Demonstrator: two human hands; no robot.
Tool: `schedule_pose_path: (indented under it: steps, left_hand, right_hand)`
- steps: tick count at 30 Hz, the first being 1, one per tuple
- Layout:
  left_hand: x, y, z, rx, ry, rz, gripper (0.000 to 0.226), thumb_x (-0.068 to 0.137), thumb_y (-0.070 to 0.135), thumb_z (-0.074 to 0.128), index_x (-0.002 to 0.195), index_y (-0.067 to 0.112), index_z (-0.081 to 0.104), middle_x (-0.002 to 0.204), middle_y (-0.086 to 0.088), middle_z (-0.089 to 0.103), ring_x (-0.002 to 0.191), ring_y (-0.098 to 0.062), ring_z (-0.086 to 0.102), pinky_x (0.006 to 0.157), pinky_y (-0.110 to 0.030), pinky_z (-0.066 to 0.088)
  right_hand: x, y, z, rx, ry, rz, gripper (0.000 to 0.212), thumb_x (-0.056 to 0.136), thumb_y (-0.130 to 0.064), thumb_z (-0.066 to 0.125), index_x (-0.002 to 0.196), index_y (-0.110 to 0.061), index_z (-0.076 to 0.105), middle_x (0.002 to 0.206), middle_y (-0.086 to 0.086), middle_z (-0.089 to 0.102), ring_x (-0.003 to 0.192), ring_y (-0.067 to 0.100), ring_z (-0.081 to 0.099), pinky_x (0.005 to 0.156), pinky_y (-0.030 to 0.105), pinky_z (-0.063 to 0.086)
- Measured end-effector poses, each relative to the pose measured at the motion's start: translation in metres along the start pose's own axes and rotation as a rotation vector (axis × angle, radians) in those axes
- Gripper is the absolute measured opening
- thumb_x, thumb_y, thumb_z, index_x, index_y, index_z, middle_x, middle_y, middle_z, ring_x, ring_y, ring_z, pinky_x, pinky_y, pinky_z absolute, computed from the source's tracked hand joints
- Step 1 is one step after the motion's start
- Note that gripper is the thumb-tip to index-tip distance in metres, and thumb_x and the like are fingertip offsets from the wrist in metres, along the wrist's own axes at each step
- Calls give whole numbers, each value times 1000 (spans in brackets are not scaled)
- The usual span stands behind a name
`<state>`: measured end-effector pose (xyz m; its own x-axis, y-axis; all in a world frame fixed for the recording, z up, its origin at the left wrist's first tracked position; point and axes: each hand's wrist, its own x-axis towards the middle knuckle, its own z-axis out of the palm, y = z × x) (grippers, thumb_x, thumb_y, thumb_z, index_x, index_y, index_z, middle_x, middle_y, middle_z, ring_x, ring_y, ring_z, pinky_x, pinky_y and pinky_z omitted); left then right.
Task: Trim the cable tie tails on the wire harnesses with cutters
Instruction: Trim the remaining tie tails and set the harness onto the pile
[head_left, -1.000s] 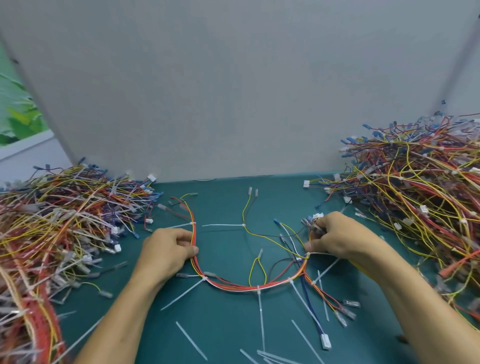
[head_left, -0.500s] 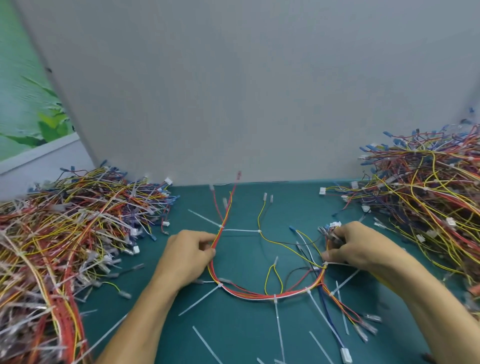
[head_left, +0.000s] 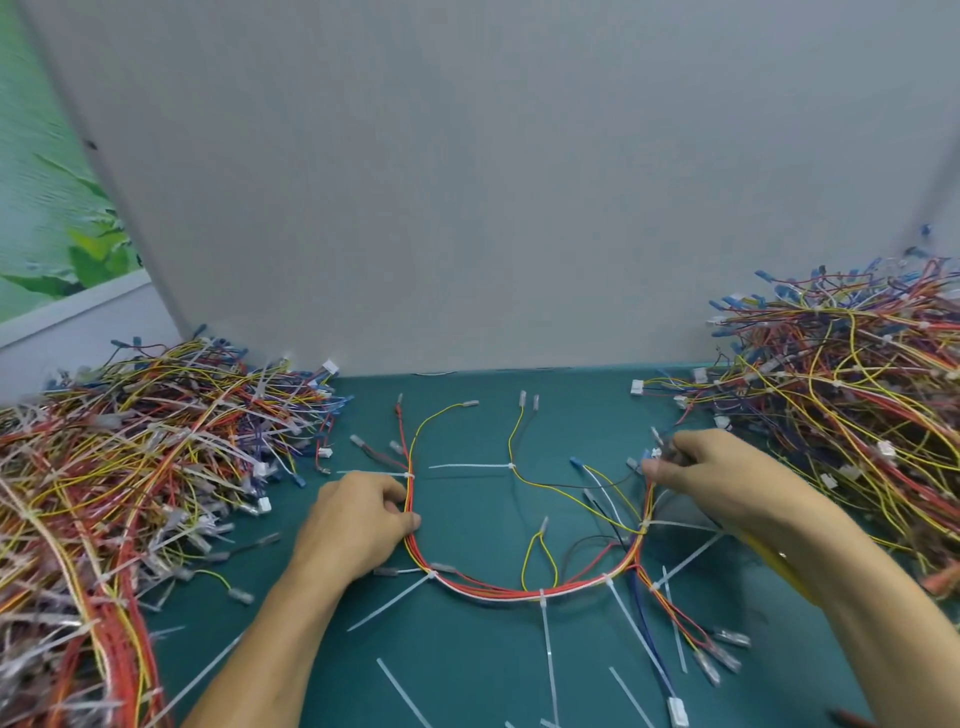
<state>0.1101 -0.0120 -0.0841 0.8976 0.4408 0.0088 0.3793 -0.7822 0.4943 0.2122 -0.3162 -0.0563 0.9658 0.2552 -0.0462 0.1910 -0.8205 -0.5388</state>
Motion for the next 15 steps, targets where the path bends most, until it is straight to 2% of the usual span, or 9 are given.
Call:
schedule_pose_path:
  steps: [5,8,12,15]
  left_hand:
    - [1,0,-2,1,33,-7,15,74,37,78,85,30,71,75,15,65,84,-14,61,78,-31,51]
    - [0,2,-4,5,98,24,20,77,37,77,94,28,72,76,17,63,86,-17,62,80,-32,50]
    - [-10,17,-13,-6,197,144,19,82,33,72,98,24,73,71,18,62,82,-16,62,78,-29,48]
    - [-25,43,-20,-31,255,314,18,83,31,71,99,23,73,76,14,63,77,-13,61,80,-29,47]
  right_hand:
    - [-3,-8,-13,109,146,-131,32,97,-44,47,74,-22,46,76,-3,58,68,12,49,64,30,37]
    - [-4,-8,-13,98,167,-98,30,96,-49,44,82,-23,44,81,-5,57,76,16,53,65,34,37]
    - [-6,-3,-14,172,62,64,33,86,-38,63,87,-21,34,83,2,53,70,13,49,57,33,36]
    - [-10,-1,-20,226,17,105,34,83,-28,65,85,-21,32,80,5,48,64,14,43,53,32,32]
